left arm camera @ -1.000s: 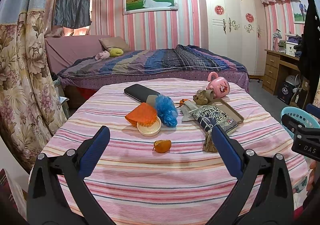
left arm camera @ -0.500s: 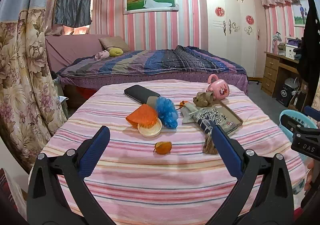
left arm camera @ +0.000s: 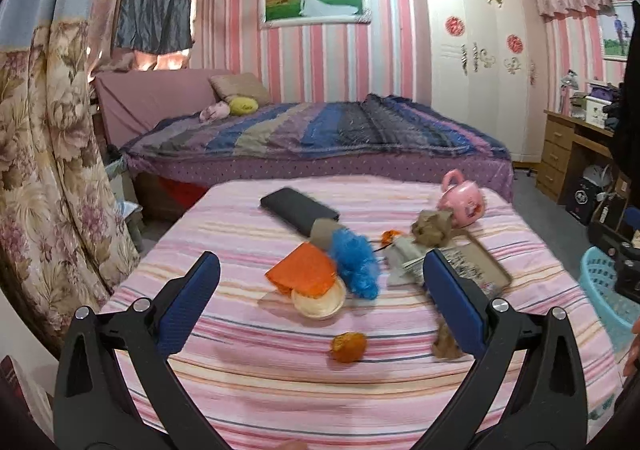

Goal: Collect trash
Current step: 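Grasp the orange peel with the left gripper while the right gripper grasps the brown cloth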

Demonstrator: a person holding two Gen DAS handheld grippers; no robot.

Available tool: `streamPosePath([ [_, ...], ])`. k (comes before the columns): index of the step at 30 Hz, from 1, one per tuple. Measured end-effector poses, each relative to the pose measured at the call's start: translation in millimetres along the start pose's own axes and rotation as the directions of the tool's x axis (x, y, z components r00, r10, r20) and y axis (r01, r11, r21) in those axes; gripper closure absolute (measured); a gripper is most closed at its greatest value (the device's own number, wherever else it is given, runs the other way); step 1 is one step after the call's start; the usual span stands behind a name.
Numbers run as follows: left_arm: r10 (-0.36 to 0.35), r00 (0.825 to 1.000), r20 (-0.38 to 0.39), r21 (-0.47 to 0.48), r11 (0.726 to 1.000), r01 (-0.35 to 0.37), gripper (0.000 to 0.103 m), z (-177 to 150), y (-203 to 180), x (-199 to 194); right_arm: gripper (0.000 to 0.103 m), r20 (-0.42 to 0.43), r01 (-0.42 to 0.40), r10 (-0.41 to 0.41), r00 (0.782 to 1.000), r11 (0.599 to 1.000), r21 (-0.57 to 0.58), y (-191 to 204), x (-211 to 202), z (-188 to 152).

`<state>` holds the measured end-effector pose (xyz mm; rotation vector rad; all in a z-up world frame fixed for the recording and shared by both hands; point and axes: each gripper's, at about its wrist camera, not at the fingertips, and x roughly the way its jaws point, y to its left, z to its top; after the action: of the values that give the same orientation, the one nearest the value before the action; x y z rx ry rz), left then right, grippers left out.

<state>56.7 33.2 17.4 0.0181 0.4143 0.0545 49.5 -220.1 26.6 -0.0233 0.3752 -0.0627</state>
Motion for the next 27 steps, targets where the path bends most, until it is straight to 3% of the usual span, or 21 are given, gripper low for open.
streamPosePath([
  [5, -0.013, 0.994, -0.111, -0.021, 1.000, 0.010, 0.005, -22, 11, 36, 0.004, -0.046, -0.009, 0.008, 0.999, 1.000, -0.013, -1, 16, -18],
  [9, -0.036, 0.983, -0.182, -0.003, 0.999, 0.036, 0.005, -39, 7, 56, 0.004, -0.013, 0.022, -0.022, 1.000, 0.998, -0.053, -1, 18, -21],
  [12, -0.046, 0.971, -0.236, 0.006, 0.999, 0.049, 0.005, -49, 1, 72, 0.004, -0.015, -0.001, 0.001, 1.000, 0.999, -0.041, -5, 21, -22],
  [20, -0.044, 0.949, -0.312, -0.019, 0.999, 0.040, 0.005, -65, 0, 99, 0.004, -0.085, -0.026, 0.028, 0.996, 0.999, 0.023, -18, 44, -28],
  [25, -0.112, 0.928, -0.355, 0.001, 0.993, 0.121, 0.030, -71, -10, 107, 0.004, -0.149, -0.009, 0.016, 0.989, 0.999, 0.048, -19, 51, -34],
  [27, -0.138, 0.918, -0.373, -0.007, 0.989, 0.146, 0.047, -72, -13, 109, 0.004, -0.152, -0.006, 0.012, 0.988, 0.999, 0.038, -17, 51, -35],
])
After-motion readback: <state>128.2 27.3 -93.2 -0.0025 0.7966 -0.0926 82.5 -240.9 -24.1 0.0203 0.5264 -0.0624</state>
